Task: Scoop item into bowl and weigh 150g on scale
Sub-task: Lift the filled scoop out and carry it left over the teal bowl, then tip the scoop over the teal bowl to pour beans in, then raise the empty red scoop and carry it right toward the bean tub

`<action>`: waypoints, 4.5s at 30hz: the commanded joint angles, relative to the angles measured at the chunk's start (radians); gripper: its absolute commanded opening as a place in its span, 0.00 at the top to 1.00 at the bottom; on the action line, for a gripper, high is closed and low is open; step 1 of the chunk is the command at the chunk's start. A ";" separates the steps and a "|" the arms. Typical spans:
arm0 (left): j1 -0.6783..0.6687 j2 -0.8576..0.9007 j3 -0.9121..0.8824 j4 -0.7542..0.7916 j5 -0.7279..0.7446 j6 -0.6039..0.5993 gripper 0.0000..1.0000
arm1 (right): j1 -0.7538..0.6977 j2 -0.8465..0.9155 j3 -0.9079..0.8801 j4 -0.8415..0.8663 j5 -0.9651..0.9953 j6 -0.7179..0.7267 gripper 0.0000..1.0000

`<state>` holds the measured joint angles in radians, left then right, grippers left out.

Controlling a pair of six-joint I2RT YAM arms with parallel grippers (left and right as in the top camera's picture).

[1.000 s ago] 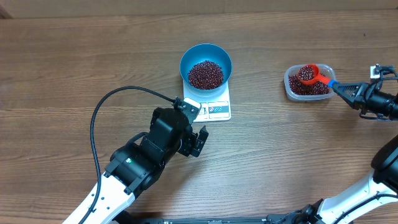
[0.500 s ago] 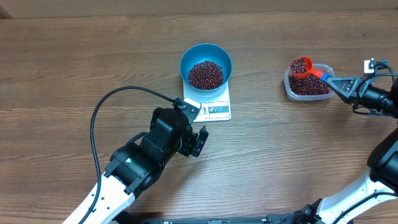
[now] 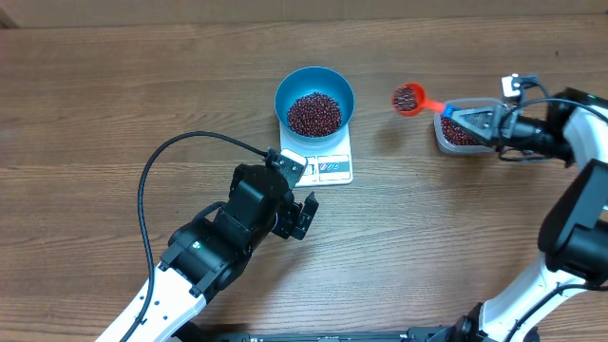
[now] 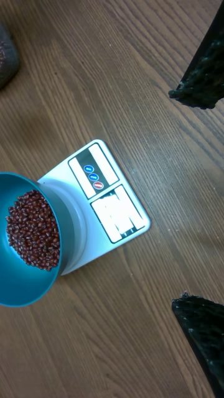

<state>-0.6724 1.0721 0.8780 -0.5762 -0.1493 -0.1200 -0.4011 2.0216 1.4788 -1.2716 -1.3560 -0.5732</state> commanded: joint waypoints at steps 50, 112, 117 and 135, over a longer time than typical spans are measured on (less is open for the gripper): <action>0.005 0.007 -0.001 0.002 0.012 0.016 0.00 | 0.377 0.004 0.023 0.562 -0.084 0.346 0.96; 0.005 0.007 -0.001 0.001 0.012 0.016 0.01 | 0.395 0.004 0.022 0.848 0.256 -0.666 0.96; 0.005 0.007 -0.001 0.001 0.012 0.016 0.01 | 0.395 0.004 0.022 0.849 0.256 -0.667 0.96; 0.005 0.007 -0.001 0.001 0.012 0.016 0.00 | 0.395 0.004 0.022 0.951 0.256 -0.666 0.96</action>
<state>-0.6724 1.0721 0.8780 -0.5758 -0.1493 -0.1200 -0.0059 2.0216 1.4792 -0.3176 -1.0943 -1.2346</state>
